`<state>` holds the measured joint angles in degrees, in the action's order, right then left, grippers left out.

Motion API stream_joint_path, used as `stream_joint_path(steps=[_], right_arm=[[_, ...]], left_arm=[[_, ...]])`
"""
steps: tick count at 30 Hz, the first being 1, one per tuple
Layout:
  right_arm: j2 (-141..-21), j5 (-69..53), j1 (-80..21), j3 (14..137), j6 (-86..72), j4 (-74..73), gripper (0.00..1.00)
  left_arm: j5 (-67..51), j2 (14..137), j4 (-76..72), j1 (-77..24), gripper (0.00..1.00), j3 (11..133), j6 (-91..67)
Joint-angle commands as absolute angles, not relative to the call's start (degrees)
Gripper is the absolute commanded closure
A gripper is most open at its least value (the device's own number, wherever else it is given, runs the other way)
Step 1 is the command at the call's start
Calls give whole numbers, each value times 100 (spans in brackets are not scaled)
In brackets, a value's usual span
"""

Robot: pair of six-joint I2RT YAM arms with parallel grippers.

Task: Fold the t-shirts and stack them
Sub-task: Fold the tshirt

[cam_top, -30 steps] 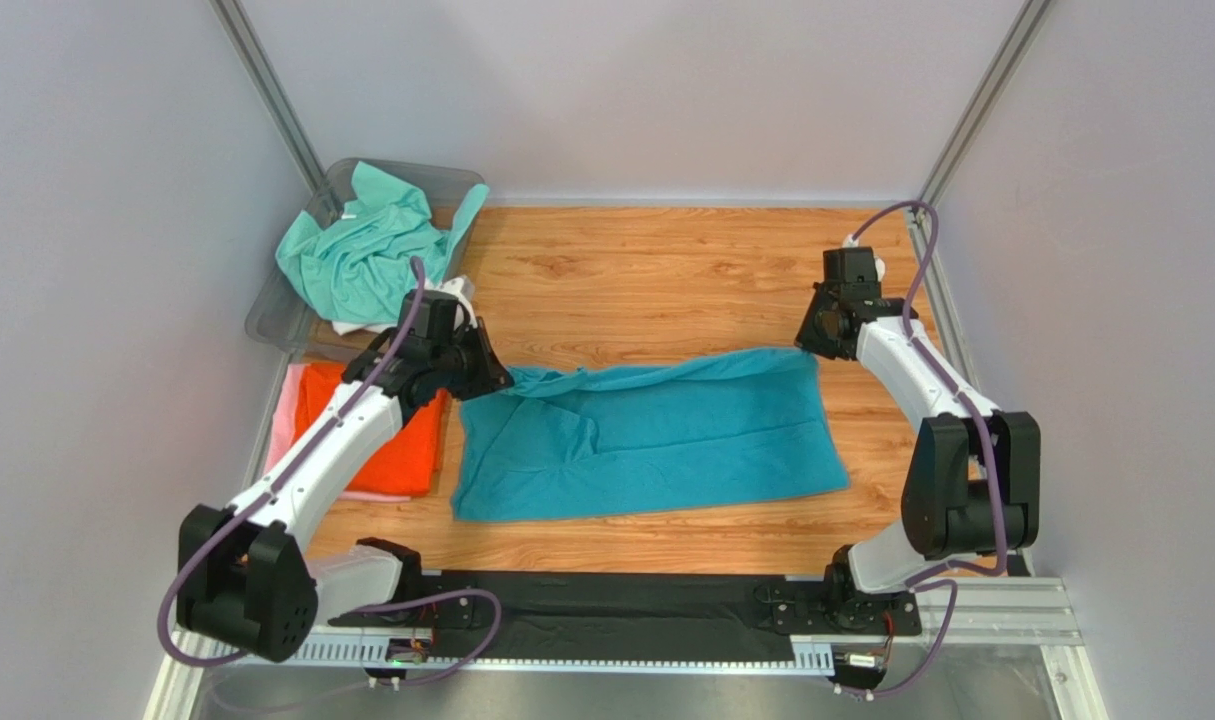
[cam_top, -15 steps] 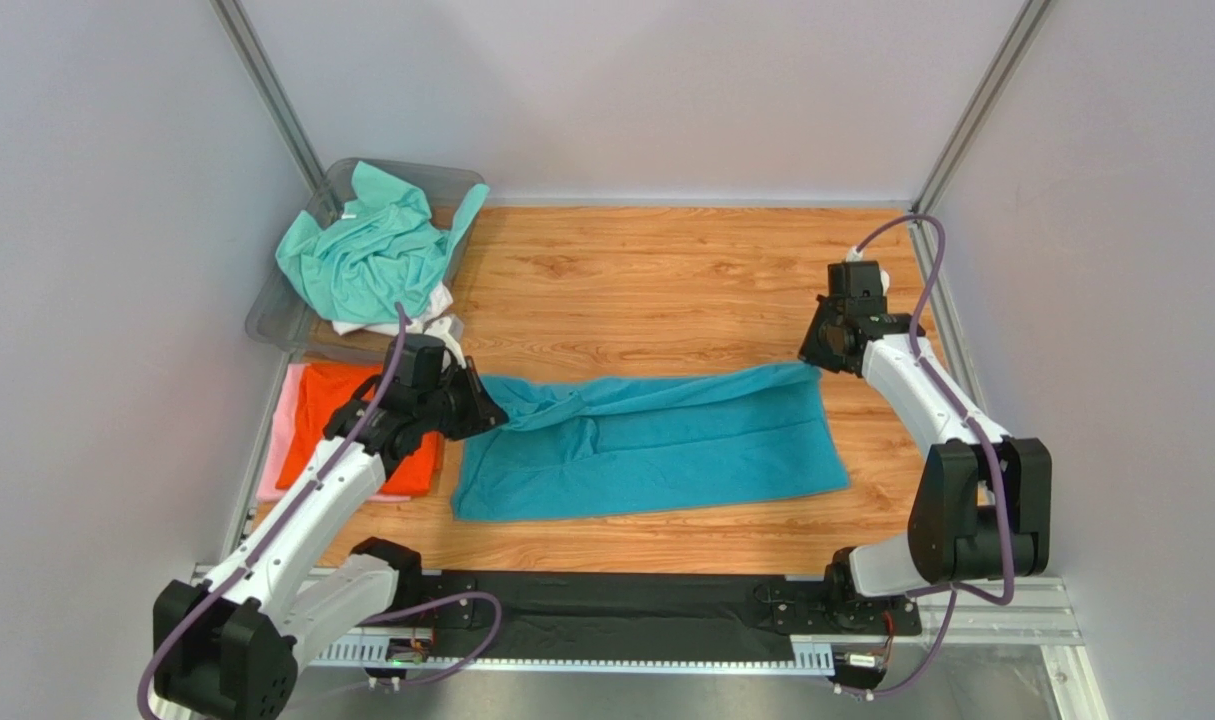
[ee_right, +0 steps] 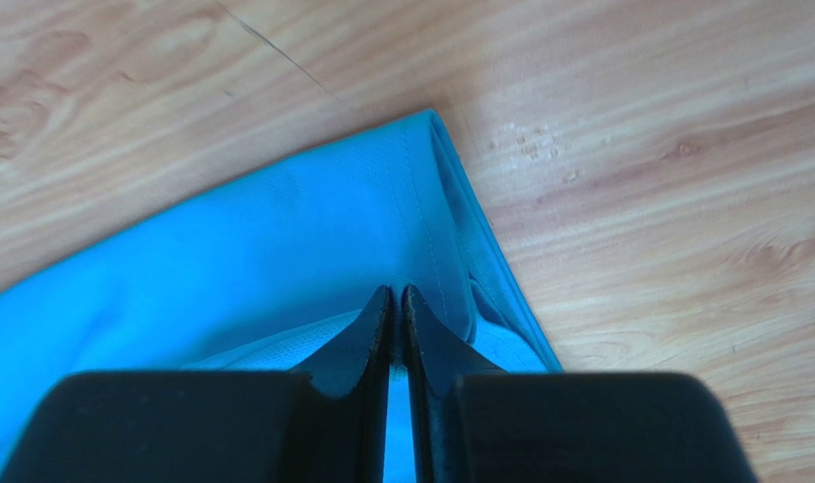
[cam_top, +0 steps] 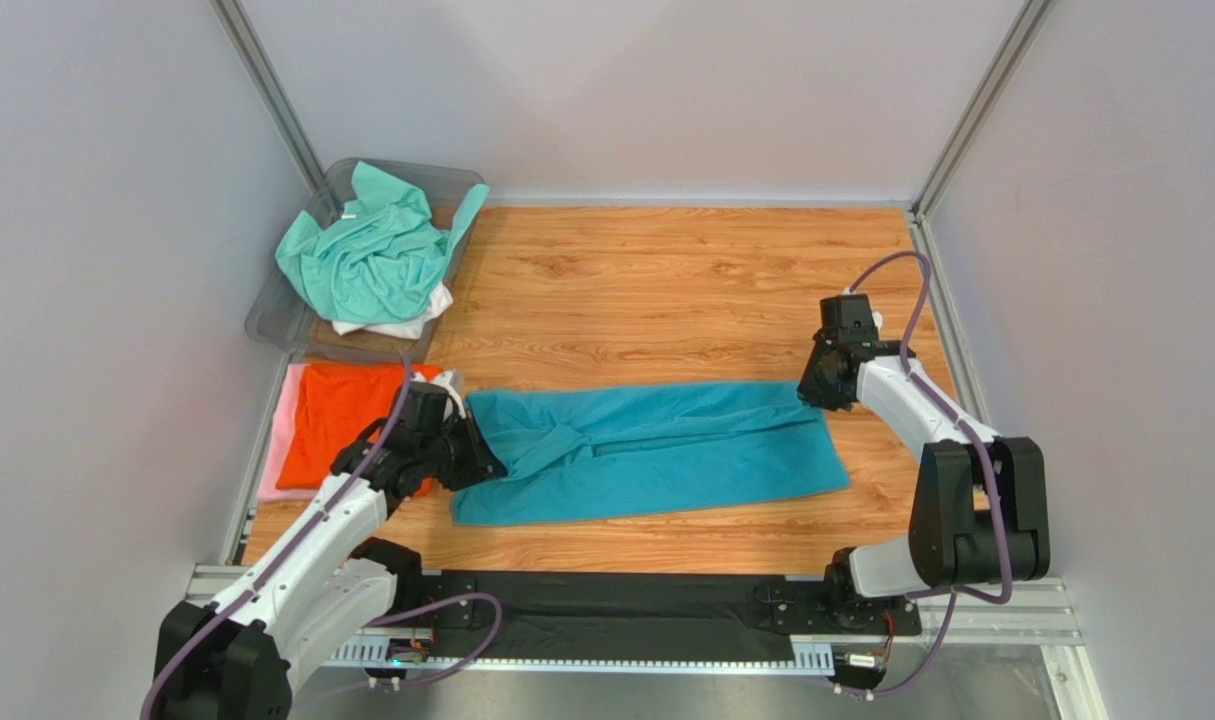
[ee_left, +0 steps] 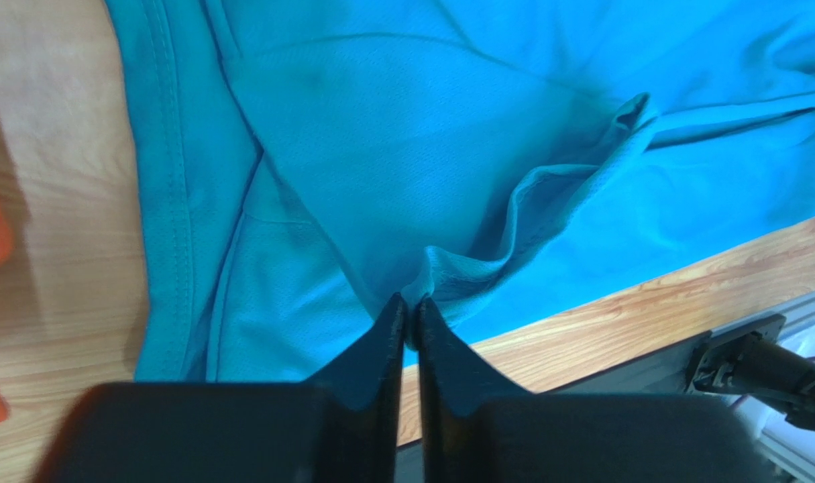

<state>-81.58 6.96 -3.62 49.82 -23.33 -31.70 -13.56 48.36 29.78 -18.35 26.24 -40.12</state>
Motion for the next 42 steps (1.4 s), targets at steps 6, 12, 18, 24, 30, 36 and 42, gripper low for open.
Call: stream_joint_path(steps=[6,12,18,24,30,36,42], right_arm=[[-7981,941,-369,4307,-2645,-2698,71],[-7621,949,-360,4385,-2646,-2996,40],[-6717,440,-395,4746,-2444,-3480,0],[-6415,-965,-483,4816,-2276,-3244,0],[-7327,-1565,-1053,4912,-2513,-2742,0],[-8243,-1117,-1204,4957,-2829,-2646,0],[-8490,-871,-1195,4817,-3006,-2698,0]], left_arm=[[-2162,4351,2769,-1995,48,2031,-4579],[-2084,3868,3189,-2057,9,2283,-4641],[-1521,3876,3858,-2057,0,3101,-4298],[-1643,4604,3420,-2057,0,3401,-4192],[-2443,5659,2128,-2249,0,3515,-4429],[-2390,6819,1539,-2979,0,3937,-4491],[-2452,7883,1063,-3576,0,4244,-4614]])
